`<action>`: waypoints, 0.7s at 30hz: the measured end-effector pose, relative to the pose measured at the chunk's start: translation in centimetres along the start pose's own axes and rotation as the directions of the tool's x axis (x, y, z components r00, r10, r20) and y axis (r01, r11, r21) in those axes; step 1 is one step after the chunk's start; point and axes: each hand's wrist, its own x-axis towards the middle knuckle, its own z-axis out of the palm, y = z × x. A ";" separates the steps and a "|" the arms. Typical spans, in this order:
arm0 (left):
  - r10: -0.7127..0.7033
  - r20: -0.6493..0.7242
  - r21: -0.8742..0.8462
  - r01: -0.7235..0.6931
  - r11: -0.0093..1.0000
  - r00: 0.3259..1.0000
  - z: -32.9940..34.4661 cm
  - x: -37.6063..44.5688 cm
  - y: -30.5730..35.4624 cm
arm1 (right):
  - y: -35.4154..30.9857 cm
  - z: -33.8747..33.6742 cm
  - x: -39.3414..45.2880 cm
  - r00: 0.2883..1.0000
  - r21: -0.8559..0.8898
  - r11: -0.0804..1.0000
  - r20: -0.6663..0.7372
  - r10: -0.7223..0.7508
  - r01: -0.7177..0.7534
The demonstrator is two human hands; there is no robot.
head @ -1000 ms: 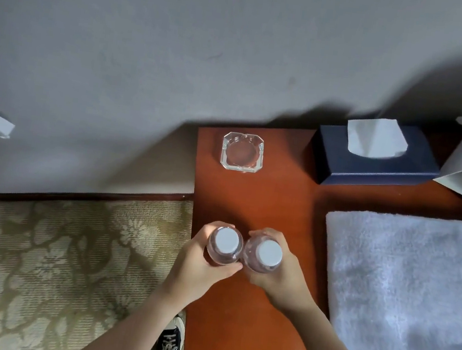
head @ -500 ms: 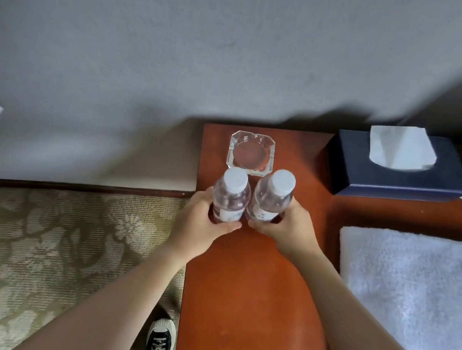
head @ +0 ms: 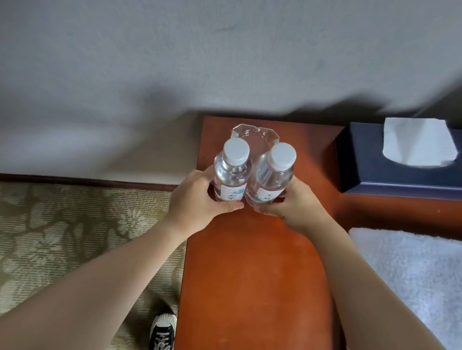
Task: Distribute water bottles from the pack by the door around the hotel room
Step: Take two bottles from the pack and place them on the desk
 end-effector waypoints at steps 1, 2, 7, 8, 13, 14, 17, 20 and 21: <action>0.005 0.015 -0.004 -0.004 1.000 1.000 0.0 0.2 0.0 | 0.1 0.1 0.0 1.000 0.003 1.000 -0.005 -0.004 0.004; 0.014 0.026 -0.010 -0.014 1.000 1.000 -0.1 0.4 0.0 | 0.1 0.3 -0.1 1.000 0.009 1.000 -0.015 -0.006 0.006; 0.023 0.042 0.003 -0.023 1.000 0.999 -0.2 0.9 -0.3 | 0.2 1.9 -0.7 0.990 0.088 0.996 -0.140 0.008 0.004; 0.026 0.037 0.005 -0.027 1.000 0.999 -0.2 0.9 -0.3 | 0.2 2.1 -0.8 0.986 0.100 0.995 -0.165 0.009 0.007; 0.020 0.040 -0.007 -0.020 1.000 0.999 -0.2 1.0 -0.6 | 0.0 2.2 -0.8 0.977 0.067 0.998 -0.214 -0.001 0.016; 0.022 0.042 -0.019 -0.022 1.000 0.999 -0.2 1.0 -0.6 | 0.0 2.2 -0.9 0.976 0.061 0.998 -0.219 -0.001 0.014; 0.023 0.041 -0.029 -0.022 0.999 0.999 -0.2 1.0 -0.6 | -0.1 2.3 -1.1 0.971 0.048 0.999 -0.239 0.005 0.007; 0.037 0.040 -0.032 -0.036 0.999 0.999 -0.3 0.8 -0.6 | -0.1 2.9 -1.4 0.960 0.033 0.999 -0.279 0.001 0.008; 0.037 0.043 -0.035 -0.035 0.999 0.998 -0.3 0.6 -0.5 | -0.2 3.1 -1.5 0.955 0.035 0.999 -0.296 0.002 0.009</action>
